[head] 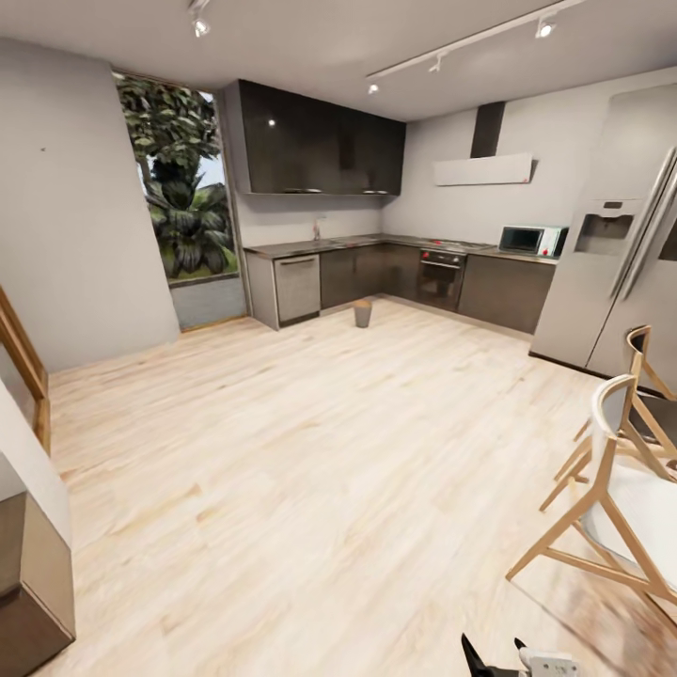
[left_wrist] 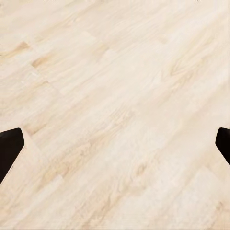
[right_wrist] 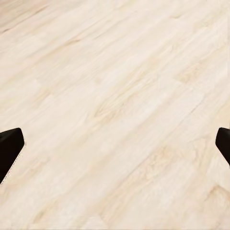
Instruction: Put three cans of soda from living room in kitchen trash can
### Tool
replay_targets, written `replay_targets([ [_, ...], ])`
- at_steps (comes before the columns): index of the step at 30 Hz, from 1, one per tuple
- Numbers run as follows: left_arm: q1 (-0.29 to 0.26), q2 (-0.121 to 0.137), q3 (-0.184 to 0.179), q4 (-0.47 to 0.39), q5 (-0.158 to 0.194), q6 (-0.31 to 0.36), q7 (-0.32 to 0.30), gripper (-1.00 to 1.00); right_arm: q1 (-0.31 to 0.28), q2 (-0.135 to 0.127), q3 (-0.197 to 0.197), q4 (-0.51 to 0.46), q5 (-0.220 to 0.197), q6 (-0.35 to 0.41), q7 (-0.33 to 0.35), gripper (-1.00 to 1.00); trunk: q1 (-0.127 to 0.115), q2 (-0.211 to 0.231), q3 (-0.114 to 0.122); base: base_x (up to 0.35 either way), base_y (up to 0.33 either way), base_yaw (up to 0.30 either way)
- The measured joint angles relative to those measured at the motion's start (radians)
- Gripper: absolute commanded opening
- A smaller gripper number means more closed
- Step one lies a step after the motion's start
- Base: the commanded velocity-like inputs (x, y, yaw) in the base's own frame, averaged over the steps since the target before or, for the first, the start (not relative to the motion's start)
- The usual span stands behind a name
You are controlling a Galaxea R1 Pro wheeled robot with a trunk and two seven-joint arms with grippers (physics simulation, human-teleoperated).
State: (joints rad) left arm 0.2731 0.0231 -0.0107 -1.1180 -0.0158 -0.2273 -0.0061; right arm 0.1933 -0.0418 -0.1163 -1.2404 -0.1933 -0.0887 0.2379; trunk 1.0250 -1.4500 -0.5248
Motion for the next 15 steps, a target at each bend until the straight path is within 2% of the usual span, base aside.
replay_targets([
  [5,0.000,0.000,0.000,0.001,0.000,0.000,0.000,1.00,0.000,-0.002,0.008,0.009,-0.001,-0.003,0.000,1.00,0.000,0.000,0.000,0.303,0.190,-0.102],
  [15,0.000,0.000,0.000,0.001,0.000,0.000,0.000,1.00,0.000,-0.003,0.010,0.014,0.000,-0.003,0.000,1.00,0.000,0.000,0.000,0.303,0.190,-0.238],
])
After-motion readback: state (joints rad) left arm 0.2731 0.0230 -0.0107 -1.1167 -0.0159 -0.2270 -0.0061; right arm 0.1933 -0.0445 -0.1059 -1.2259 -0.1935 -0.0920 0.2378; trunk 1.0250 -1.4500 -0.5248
